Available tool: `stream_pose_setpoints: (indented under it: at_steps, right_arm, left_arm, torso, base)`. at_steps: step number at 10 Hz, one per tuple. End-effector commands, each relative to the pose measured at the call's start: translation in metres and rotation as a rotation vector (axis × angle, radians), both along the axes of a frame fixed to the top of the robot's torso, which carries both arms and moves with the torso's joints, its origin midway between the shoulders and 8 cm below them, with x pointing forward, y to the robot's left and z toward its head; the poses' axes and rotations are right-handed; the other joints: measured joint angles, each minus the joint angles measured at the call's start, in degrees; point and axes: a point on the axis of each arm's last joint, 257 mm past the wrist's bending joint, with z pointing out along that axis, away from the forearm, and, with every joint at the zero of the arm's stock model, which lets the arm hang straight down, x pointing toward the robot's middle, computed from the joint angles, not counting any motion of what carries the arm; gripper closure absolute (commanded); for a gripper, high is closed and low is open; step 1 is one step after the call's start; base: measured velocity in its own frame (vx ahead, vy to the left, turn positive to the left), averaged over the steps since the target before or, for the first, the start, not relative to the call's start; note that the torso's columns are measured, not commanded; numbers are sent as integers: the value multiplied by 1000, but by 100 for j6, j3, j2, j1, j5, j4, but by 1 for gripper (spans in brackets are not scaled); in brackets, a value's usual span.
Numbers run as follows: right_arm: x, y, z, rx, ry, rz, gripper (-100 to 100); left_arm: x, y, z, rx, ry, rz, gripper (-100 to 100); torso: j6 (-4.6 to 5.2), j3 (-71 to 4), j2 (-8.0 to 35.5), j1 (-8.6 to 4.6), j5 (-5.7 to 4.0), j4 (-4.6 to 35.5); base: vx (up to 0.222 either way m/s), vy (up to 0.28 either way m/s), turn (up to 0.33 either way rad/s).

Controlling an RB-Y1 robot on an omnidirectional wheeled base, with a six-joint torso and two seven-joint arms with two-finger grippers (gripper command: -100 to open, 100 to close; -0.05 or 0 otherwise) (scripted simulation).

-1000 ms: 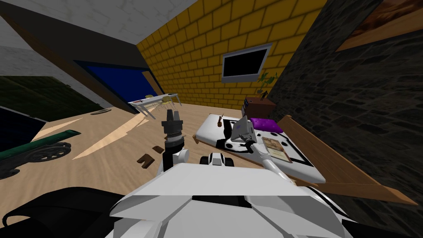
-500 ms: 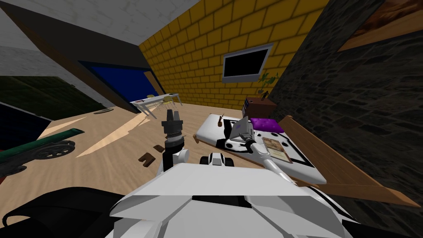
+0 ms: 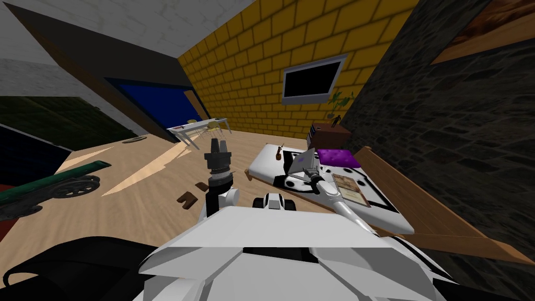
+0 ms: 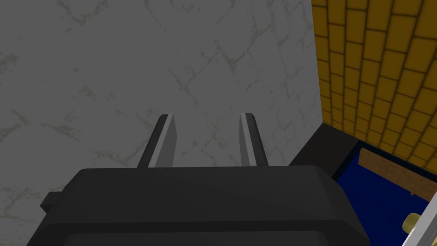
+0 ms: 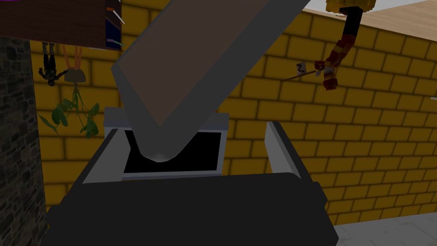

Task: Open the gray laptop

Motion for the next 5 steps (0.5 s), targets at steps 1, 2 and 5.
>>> stream_pose_setpoints:
  at_steps: [1, 2, 5]
  right_arm:
    - [0, 0, 0, -1, 0, 0, 0]
    - [0, 0, 0, -1, 0, 0, 0]
    - [0, 0, 0, -1, 0, 0, 0]
  left_arm:
    - [0, 0, 0, 0, 0, 0, 0]
    - [0, 0, 0, 0, 0, 0, 0]
    - [0, 0, 0, 0, 0, 0, 0]
  torso:
    - [1, 1, 2, -1, -1, 0]
    - [1, 2, 3, -2, -1, 0]
    - [1, 3, 4, -2, -1, 1]
  base:
    - [0, 0, 0]
    - [0, 0, 0]
    - [0, 0, 0]
